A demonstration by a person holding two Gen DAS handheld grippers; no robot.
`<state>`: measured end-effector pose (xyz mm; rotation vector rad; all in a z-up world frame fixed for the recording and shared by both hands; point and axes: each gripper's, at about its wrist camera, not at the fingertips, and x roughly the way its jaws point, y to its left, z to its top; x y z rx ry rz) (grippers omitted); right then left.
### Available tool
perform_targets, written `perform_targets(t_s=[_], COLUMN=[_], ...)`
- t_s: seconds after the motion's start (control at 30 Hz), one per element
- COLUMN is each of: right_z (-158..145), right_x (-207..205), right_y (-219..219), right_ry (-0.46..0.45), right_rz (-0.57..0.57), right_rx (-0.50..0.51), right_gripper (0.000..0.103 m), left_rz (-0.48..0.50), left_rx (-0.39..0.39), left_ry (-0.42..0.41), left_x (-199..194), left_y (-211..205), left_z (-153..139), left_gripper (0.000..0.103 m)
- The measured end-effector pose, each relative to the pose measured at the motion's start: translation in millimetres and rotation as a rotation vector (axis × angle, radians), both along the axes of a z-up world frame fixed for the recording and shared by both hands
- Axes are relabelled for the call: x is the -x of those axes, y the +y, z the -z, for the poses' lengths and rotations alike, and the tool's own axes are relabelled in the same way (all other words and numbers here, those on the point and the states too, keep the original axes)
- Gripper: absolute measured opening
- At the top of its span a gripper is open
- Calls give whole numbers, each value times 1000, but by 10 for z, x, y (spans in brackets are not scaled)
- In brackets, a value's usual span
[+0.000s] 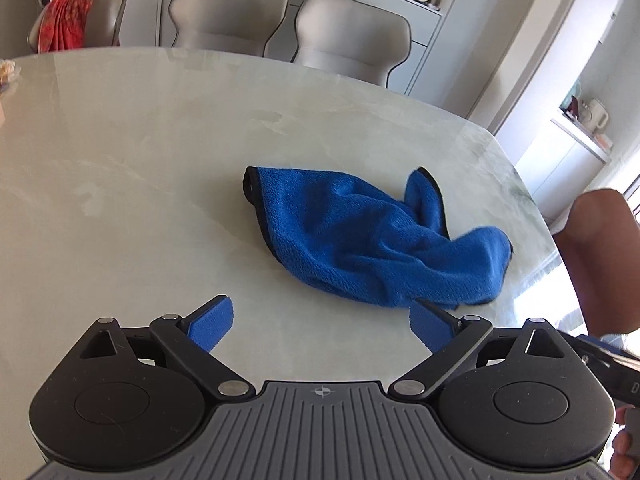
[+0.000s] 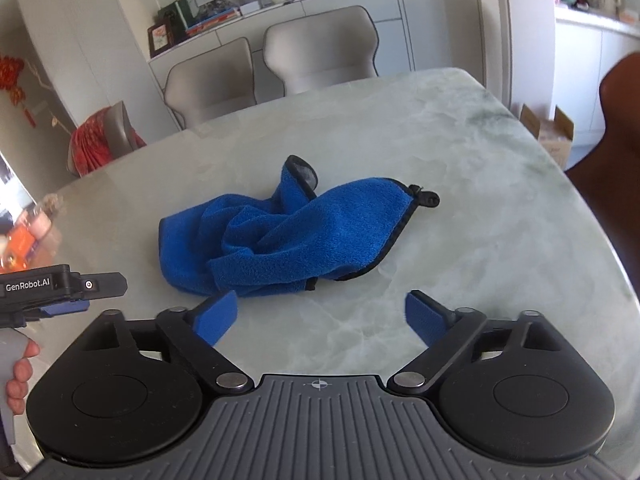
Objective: Fold towel
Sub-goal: 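Grasp a towel edge with the left gripper while the right gripper grasps another edge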
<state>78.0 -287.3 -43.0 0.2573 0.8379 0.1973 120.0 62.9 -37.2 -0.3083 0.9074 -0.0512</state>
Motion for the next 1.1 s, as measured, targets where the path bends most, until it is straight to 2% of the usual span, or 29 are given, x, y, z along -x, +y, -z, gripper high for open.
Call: perform_targets(t_s=[0.17, 0.23, 0.27, 0.33, 0.4, 0.5, 0.73, 1.1], right_z=[228, 302, 336, 389, 437, 520, 665, 806], right_x=[-187, -245, -271, -323, -369, -421, -487, -813], right_y=[-124, -180, -200, -222, -225, -238, -252, -281], right_ry=[59, 73, 77, 84, 93, 112, 119, 139], right_rz=[23, 32, 35, 37, 35, 30, 44, 65], right_rx=[-39, -67, -72, -77, -77, -96, -119, -189], right_gripper=[78, 68, 58, 54, 44, 34, 29, 33], left_rz=[2, 2, -4, -16, -26, -37, 2, 23], left_rx=[60, 91, 115, 152, 176, 194, 205, 223], left_ry=[17, 32, 44, 63, 72, 75, 86, 126], left_x=[-368, -500, -578, -713, -832, -975, -1211, -1368], left_y=[162, 227, 269, 346, 412, 467, 468, 400], left_z=[127, 189, 230, 292, 338, 414, 608, 757], left_gripper=[97, 97, 97, 97, 97, 97, 94, 94])
